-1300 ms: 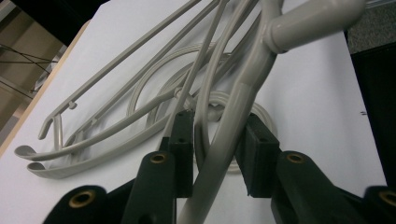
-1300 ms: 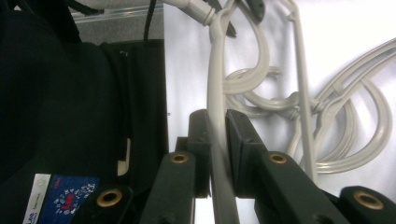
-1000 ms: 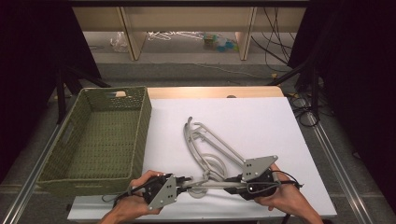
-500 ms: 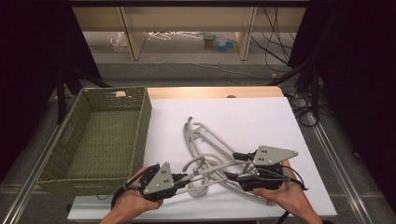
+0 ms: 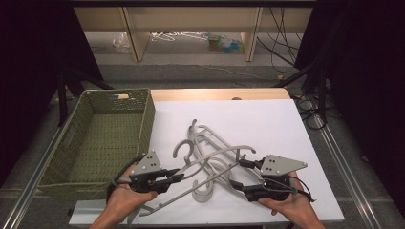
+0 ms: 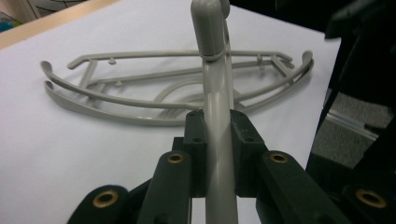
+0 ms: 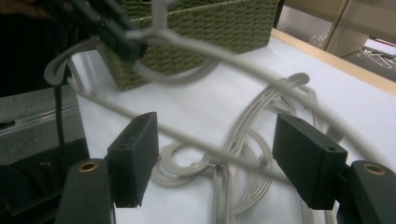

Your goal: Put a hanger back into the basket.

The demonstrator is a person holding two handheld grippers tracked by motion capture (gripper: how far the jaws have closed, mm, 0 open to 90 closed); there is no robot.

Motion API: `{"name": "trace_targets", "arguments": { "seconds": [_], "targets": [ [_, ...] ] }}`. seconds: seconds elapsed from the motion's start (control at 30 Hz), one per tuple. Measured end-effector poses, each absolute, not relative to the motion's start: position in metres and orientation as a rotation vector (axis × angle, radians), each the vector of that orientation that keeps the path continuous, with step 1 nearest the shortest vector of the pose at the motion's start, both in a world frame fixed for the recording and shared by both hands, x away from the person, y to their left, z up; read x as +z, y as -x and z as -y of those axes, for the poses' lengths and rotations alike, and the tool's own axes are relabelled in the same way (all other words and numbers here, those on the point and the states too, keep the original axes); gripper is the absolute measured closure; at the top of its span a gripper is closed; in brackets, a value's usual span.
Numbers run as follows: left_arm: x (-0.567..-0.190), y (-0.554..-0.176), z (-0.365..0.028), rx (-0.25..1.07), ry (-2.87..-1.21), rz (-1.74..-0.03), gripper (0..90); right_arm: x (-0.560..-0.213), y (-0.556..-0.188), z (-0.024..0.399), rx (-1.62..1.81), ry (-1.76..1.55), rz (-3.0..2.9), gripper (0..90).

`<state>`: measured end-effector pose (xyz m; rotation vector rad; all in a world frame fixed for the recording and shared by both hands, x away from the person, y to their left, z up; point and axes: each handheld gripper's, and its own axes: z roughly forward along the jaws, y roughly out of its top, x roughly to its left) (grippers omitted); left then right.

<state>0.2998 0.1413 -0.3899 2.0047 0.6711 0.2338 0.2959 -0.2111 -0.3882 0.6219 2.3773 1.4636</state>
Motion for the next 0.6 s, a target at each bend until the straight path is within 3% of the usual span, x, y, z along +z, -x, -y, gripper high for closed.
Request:
{"name": "trace_targets", "arguments": {
  "seconds": [0.6],
  "targets": [
    [-0.335,-0.304,-0.186,0.223,-1.839,-0.767,78.8,-0.416,-0.289,0.216,1.44,-0.665,-2.447,31.5]
  ]
}}
